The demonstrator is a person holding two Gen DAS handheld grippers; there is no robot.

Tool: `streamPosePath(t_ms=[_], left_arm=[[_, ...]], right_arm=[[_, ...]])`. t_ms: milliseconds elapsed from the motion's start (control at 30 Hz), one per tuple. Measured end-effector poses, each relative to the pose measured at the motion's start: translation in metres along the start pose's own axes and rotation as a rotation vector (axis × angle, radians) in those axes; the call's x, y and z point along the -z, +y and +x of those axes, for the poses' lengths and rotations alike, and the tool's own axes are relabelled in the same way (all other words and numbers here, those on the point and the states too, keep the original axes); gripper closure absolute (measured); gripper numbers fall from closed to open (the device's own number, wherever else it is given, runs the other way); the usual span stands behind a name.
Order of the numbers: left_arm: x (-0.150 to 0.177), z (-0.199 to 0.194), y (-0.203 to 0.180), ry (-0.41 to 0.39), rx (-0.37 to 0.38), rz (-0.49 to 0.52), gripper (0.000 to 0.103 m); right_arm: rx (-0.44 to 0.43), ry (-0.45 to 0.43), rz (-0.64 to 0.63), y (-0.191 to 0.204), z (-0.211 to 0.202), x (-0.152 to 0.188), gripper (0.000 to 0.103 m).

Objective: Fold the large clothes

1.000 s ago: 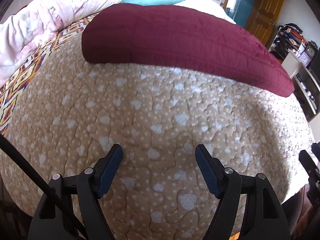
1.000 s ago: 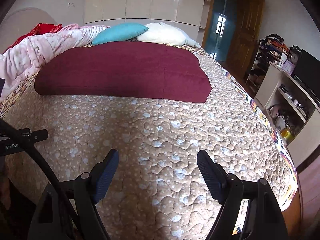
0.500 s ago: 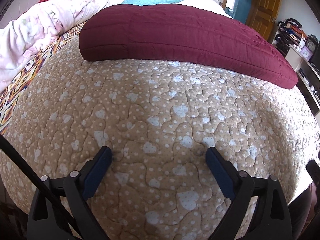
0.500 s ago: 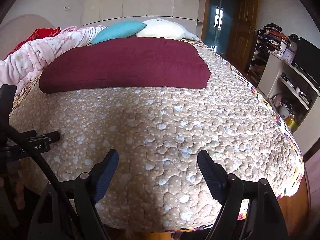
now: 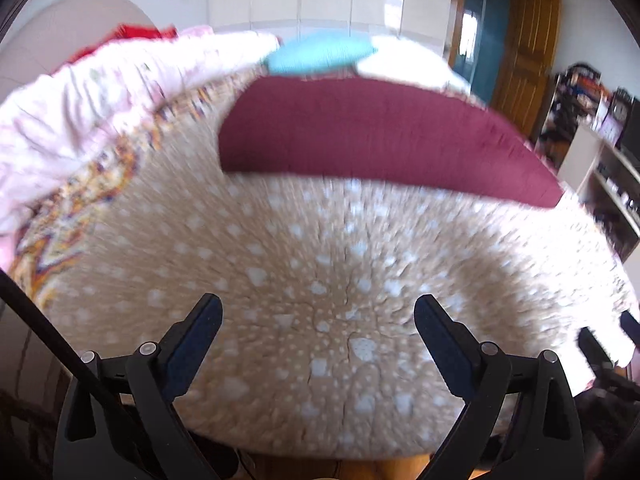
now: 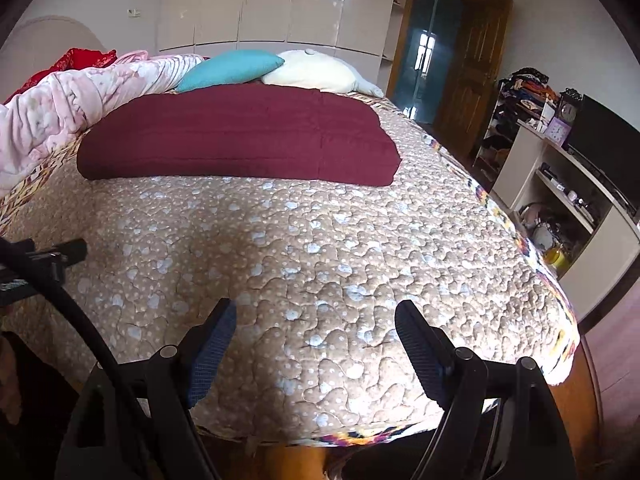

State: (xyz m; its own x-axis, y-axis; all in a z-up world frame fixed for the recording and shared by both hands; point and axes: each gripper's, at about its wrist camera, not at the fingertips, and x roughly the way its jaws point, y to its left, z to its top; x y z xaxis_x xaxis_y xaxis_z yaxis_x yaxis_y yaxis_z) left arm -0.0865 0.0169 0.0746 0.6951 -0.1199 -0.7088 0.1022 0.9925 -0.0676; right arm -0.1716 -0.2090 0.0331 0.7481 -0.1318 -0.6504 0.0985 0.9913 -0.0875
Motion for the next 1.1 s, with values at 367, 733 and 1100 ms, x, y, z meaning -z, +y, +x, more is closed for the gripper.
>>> streamPosePath(t_ms=[367,733,1100], left_arm=[[0.016,-0.059,-0.016,-0.119,-0.013,0.084,0.006],[0.029,-0.065,-0.020,-0.119,0.005,0.091,0.006],[0.035,-0.057,-0.030,-0.077,0.004,0.133,0.006]], right_arm=[[0.056,-0.040,-0.018,0.001,-0.016,-0.002,0.013],[0.072,0.029,0.033,-0.006,-0.004,0.002,0.013],[0.076,0.052,0.025,-0.004,0.000,0.003,0.013]])
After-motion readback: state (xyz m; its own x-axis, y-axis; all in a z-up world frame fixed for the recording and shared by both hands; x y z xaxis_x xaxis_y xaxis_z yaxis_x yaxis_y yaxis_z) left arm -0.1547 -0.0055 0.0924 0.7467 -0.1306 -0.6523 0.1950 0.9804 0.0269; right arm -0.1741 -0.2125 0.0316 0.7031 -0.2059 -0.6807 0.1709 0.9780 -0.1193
